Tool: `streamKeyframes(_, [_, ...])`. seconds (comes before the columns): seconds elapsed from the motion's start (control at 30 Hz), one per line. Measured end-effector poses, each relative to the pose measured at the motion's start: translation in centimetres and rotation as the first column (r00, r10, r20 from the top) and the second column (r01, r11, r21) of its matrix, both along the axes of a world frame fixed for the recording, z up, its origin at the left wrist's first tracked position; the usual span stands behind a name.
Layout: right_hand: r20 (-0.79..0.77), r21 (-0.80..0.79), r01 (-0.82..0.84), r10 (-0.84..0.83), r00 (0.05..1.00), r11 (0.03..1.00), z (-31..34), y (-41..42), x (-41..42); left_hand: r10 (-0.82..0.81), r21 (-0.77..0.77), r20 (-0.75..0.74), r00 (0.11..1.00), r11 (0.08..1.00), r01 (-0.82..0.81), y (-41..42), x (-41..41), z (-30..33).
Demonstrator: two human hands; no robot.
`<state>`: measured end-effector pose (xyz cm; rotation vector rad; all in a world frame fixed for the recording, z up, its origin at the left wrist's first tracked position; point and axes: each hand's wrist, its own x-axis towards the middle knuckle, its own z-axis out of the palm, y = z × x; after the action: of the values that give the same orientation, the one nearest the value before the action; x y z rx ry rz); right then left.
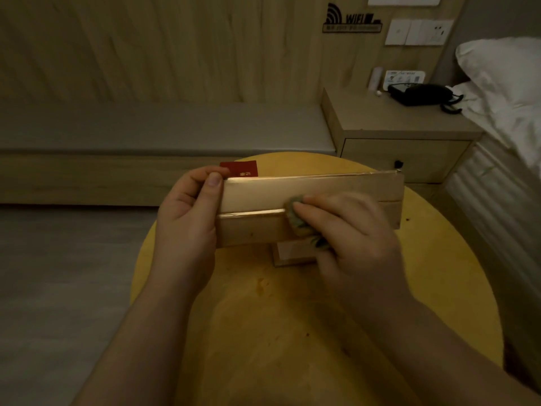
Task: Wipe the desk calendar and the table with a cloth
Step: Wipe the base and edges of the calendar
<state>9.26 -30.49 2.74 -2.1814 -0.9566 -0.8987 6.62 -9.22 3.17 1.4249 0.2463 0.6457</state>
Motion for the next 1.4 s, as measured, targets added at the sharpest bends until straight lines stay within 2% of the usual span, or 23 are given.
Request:
streamKeyframes(0.2, [-0.047,-0.004,-0.133,0.133,0.99,0.991,1.1,5.6,-1.7,-0.014,-0.032,0.057,0.998,0.999,0.015,-0.3,0.1,0.2])
streamKeyframes(0.33, [-0.058,-0.027,-0.127,0.125,0.99,0.992,1.4,6.0,-1.8,-0.015,-0.042,0.045,0.999,0.999,0.017,-0.2,0.1,0.1])
streamKeyframes(0.6, [-0.082,-0.021,0.062,-0.063,0.995,0.998,1.2,-1.5,1.0,0.031,-0.016,0.008,0.999,0.999,-0.031,0.2,0.2,-0.1])
streamKeyframes(0.9, [-0.103,-0.066,0.271,-0.276,0.956,0.96,0.8,-8.8,4.2,0.04,-0.001,0.026,0.999,0.999,-0.04,0.4,0.3,0.1])
streamKeyframes(1.07, [-0.105,-0.075,0.243,-0.25,0.963,0.967,0.3,-7.4,3.4,0.041,-0.004,0.028,0.999,0.999,-0.041,0.3,0.2,0.0])
streamKeyframes(1.4, [-0.119,-0.073,0.051,-0.059,0.991,0.996,1.3,-2.3,1.9,0.041,-0.019,0.027,0.999,0.999,-0.04,0.4,0.4,-0.2])
